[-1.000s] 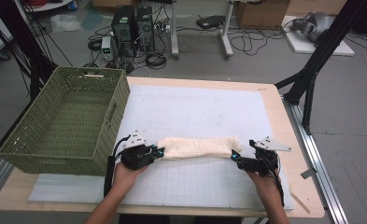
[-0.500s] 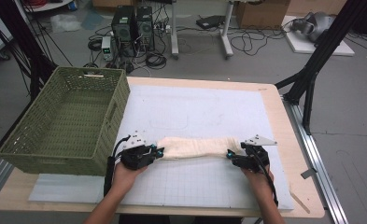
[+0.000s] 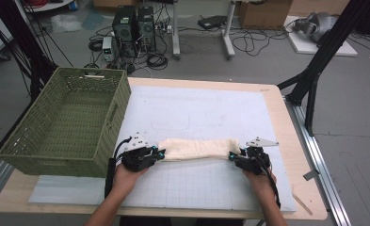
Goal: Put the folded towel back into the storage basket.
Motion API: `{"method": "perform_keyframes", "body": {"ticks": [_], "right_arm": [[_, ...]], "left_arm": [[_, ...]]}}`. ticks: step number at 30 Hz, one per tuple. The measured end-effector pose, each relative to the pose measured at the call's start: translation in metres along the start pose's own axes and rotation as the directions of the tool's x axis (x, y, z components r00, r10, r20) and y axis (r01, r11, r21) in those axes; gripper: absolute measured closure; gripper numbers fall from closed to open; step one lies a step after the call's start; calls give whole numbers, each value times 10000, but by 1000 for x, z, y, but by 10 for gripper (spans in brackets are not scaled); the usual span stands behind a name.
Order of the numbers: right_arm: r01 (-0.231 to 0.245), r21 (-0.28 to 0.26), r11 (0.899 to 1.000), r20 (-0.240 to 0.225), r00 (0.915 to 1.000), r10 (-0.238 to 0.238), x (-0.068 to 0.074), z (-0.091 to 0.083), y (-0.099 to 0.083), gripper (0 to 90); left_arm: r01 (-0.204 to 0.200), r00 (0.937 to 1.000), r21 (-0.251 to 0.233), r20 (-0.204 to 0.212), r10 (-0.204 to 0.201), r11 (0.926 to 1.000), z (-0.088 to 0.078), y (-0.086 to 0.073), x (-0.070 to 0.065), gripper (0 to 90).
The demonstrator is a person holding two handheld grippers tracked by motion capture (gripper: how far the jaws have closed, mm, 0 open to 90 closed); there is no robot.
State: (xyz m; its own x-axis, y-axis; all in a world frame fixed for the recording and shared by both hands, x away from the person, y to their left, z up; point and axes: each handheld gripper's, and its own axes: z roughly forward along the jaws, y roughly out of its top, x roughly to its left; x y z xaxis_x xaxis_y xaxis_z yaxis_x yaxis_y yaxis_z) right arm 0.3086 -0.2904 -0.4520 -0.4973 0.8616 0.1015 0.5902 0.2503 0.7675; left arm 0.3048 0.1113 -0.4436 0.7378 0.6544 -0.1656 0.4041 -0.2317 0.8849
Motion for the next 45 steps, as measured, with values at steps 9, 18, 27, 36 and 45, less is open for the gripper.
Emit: {"method": "perform_keyframes", "body": {"ticks": [9,18,27,36,45], "right_arm": [[-353,61,9994,-574,9977,356,1,0,-1,790],[-525,32,9986,-754,9958,526,-2,-1,-1,811],[-278,-48,9996,-639,9976,274,-1,-3,0,822],[341,-526,9980,-549,9978,-370,2,-10,1,825],[1186,-1641,9793,-714,9887,-1317,4,-26,7,827]], "left_arm": [[-44,10000,43,-38,44,10000,1,-1,0,803],[-64,10000,25,-52,65,10000,0,-1,0,803],[-81,10000,-195,-14,81,9998,-3,1,-1,804],[-140,9999,-489,9,141,9987,-8,5,-4,811],[-200,9998,-1199,51,208,9926,-27,18,-8,811]]}}
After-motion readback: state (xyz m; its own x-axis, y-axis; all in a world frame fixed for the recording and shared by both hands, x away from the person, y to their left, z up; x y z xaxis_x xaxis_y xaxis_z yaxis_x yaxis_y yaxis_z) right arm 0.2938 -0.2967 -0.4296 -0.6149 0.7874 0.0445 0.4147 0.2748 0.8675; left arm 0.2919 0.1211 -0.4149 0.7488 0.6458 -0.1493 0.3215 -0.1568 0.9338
